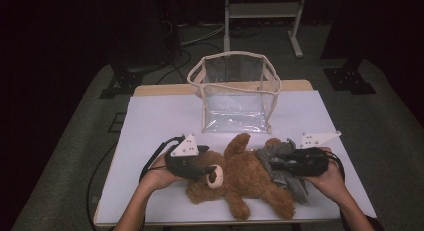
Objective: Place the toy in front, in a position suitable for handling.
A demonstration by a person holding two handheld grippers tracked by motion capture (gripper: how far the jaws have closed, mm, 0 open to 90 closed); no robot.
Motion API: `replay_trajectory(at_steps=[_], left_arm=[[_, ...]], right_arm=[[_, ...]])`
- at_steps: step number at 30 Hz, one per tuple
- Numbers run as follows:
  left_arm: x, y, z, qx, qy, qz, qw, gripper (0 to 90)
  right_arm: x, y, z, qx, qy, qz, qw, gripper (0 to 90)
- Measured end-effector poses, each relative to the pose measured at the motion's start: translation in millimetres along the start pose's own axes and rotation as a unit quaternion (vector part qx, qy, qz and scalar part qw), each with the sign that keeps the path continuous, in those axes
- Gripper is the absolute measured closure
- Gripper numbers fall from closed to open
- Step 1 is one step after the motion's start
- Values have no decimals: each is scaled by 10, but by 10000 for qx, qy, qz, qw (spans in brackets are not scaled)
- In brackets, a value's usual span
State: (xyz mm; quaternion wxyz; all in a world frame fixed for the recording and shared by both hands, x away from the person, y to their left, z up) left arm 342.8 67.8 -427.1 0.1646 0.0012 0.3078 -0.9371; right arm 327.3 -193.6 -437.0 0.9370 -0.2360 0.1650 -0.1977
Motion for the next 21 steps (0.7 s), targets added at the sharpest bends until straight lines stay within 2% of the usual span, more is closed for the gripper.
replay_trajectory(at_steps=[1, 6, 9, 13, 16, 18, 21], left_arm=[[-17, 3, 5, 17, -25, 33, 10000, 319], [-60, 6, 13, 1, -35, 104, 9999, 319], [-73, 13, 21, 6, -62, 121, 9999, 319], [-99, 18, 29, 25, -110, 181, 9998, 319], [-103, 12, 27, 17, -125, 187, 9997, 319], [-104, 8, 25, 11, -124, 200, 9997, 319], [-97, 11, 24, 25, -151, 147, 9998, 318]], right_arm=[[18, -20, -114, -52, 114, 5, 9999, 674], [65, -48, -290, -257, 280, -97, 9992, 676], [55, -103, -228, -176, 284, -105, 9994, 680], [-39, -122, 41, -23, 31, 9, 10000, 680], [-137, -21, 211, -58, -224, 153, 9996, 679], [-165, 47, 235, -111, -307, 182, 9993, 677], [-135, 80, 189, -40, -195, 254, 9995, 677]])
Point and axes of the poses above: each handheld gripper's, and its own axes: y roughly forward along the jaws, z roughly out of its top, x roughly to its right, the point moved 8 cm from there along y, roughly forward along the jaws, and after that the axes turned 1 degree about -z, right-handed, at the moved point
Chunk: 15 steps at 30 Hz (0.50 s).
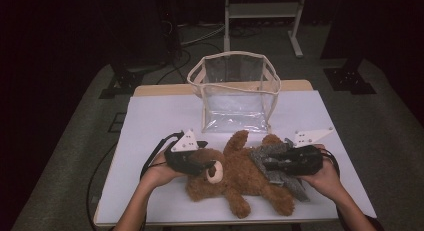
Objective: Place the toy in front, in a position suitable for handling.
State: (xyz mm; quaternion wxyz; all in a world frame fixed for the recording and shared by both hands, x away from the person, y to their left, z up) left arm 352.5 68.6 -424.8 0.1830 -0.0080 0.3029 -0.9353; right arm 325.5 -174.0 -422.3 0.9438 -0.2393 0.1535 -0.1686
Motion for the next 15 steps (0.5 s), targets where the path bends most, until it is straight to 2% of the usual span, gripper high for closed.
replay_trajectory(at_steps=[2, 3, 6, 7, 8, 9, 11, 13, 15], left_arm=[[23, 20, -2, 13, -52, -158, 9999, 319], [23, 20, -2, 13, -52, -158, 9999, 318], [46, 29, 3, 13, -43, -210, 9998, 319], [58, 27, 3, -16, -15, -247, 9997, 319], [75, 32, 4, -14, -3, -297, 9996, 319], [96, 37, 3, -28, 7, -357, 9994, 319], [146, 50, 3, -43, 43, -473, 9989, 319], [175, 53, 6, -56, 88, -495, 9987, 320], [201, 51, 8, -73, 123, -527, 9985, 320]], right_arm=[[54, -42, -53, 35, 175, -31, 9998, 678], [54, -42, -53, 35, 175, -31, 9998, 678], [16, -35, 98, -53, -67, -114, 9999, 679], [16, -35, 98, -53, -67, -114, 9999, 679], [-5, 31, 222, -129, -220, -101, 9996, 676], [-5, 31, 222, -129, -220, -101, 9996, 676], [2, 152, 349, -242, -359, -99, 9990, 676], [20, 306, 476, -300, -433, -59, 9986, 676], [26, 352, 511, -303, -456, -49, 9985, 676]])
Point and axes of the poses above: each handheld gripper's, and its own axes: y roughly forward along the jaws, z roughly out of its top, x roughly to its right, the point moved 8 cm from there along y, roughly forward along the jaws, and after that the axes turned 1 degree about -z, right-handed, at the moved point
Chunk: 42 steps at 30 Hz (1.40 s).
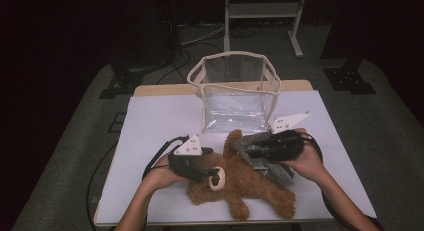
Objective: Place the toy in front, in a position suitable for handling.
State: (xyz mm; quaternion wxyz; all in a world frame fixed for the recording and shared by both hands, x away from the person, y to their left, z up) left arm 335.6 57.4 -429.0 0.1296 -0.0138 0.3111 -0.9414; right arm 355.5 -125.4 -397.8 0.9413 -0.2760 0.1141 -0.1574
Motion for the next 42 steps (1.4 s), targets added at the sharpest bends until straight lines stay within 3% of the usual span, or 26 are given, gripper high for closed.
replay_trajectory(at_steps=[3, 6, 7, 9, 14, 18, 21, 26, 32, 34, 36, 37, 42], left_arm=[[20, 0, 1, -9, 33, -34, 10000, 320], [30, -12, 0, -23, 40, -65, 10000, 320], [37, -16, 0, -25, 46, -93, 9999, 320], [68, -28, 0, -10, 29, -165, 9999, 321], [91, -3, 4, -82, 127, -158, 9998, 325], [95, 7, 3, -139, 198, -140, 9996, 326], [105, 10, 7, -122, 184, -141, 9997, 326], [125, 14, 8, -121, 216, -143, 9996, 325], [126, 13, 7, -141, 271, -164, 9994, 325], [137, 18, 12, -132, 287, -166, 9994, 325], [134, 20, 15, -149, 279, -162, 9994, 325], [132, 18, 13, -152, 277, -159, 9994, 325], [127, 18, 7, -85, 223, -170, 9996, 325]], right_arm=[[17, 128, 29, -90, -9, -2, 10000, 676], [45, 213, -69, -323, 53, -81, 9994, 675], [68, 211, -135, -338, 242, -10, 9991, 678], [68, 192, -197, -314, 308, 36, 9990, 680], [30, 155, -204, -266, 311, 19, 9992, 680], [18, 108, 60, -186, 81, -206, 9996, 682], [47, 135, 161, -178, 71, -227, 9996, 682], [95, 328, 263, -270, 148, -126, 9994, 679], [91, 519, -8, -949, 270, -24, 9951, 684], [83, 481, -28, -899, 350, 60, 9953, 685], [77, 411, 10, -832, 301, -1, 9961, 685], [44, 331, 91, -634, 234, -1, 9977, 685], [-73, 147, 186, -303, 148, 84, 9994, 682]])
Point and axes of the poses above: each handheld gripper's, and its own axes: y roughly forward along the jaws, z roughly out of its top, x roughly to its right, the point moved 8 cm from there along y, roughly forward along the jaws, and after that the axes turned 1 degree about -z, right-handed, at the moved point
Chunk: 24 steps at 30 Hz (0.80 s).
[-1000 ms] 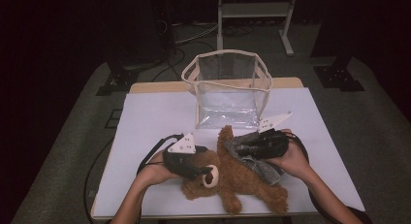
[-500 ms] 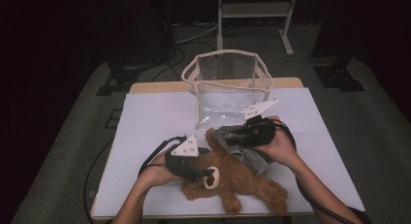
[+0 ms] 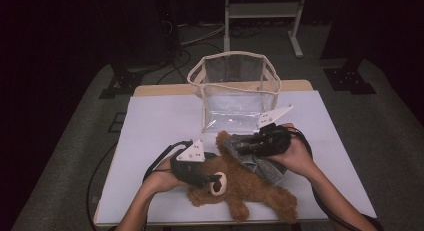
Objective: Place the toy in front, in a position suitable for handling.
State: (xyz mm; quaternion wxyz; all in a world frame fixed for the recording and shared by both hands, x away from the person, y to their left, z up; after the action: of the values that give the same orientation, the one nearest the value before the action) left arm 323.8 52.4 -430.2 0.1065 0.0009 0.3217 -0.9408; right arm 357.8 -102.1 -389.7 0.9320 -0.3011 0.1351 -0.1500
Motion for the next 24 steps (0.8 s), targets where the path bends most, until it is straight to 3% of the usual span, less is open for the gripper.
replay_trajectory(at_steps=[4, 5, 6, 9, 12, 16, 18, 20, 21, 22, 23, 24], left_arm=[[-2, -5, 0, 14, 20, -10, 10000, 323], [2, -20, 12, 33, 62, -38, 10000, 322], [2, -20, 12, 33, 62, -38, 10000, 317], [-10, -109, 30, 166, 100, -92, 9998, 302], [-33, -199, 17, 310, -12, -159, 9994, 283], [-60, -251, -119, -38, 139, -117, 9998, 280], [-65, -220, -152, 17, -16, -164, 9999, 284], [-67, -178, -157, 90, -82, -182, 9998, 307], [-70, -140, -156, 111, -111, -159, 9998, 313], [-70, -140, -156, 111, -111, -159, 9998, 317], [-68, -130, -150, 116, -111, -155, 9998, 322], [-67, -122, -145, 131, -103, -154, 9997, 322]], right_arm=[[-41, -17, -202, -219, -79, -126, 9997, 682], [-10, -3, -325, -201, 10, -122, 9997, 682], [2, -22, -353, -104, 126, -55, 9999, 682], [37, -69, -385, 52, 160, -71, 9998, 682], [97, -137, -458, 246, 311, -93, 9992, 682], [164, -193, -518, 334, 447, -169, 9983, 682], [204, -239, -549, 358, 545, -210, 9976, 682], [205, -281, -545, 338, 523, -272, 9977, 682], [174, -391, -462, 421, 475, -352, 9974, 681], [174, -391, -462, 421, 475, -352, 9974, 681], [128, -511, -329, 508, 341, -413, 9973, 681], [128, -511, -329, 508, 341, -413, 9973, 681]])
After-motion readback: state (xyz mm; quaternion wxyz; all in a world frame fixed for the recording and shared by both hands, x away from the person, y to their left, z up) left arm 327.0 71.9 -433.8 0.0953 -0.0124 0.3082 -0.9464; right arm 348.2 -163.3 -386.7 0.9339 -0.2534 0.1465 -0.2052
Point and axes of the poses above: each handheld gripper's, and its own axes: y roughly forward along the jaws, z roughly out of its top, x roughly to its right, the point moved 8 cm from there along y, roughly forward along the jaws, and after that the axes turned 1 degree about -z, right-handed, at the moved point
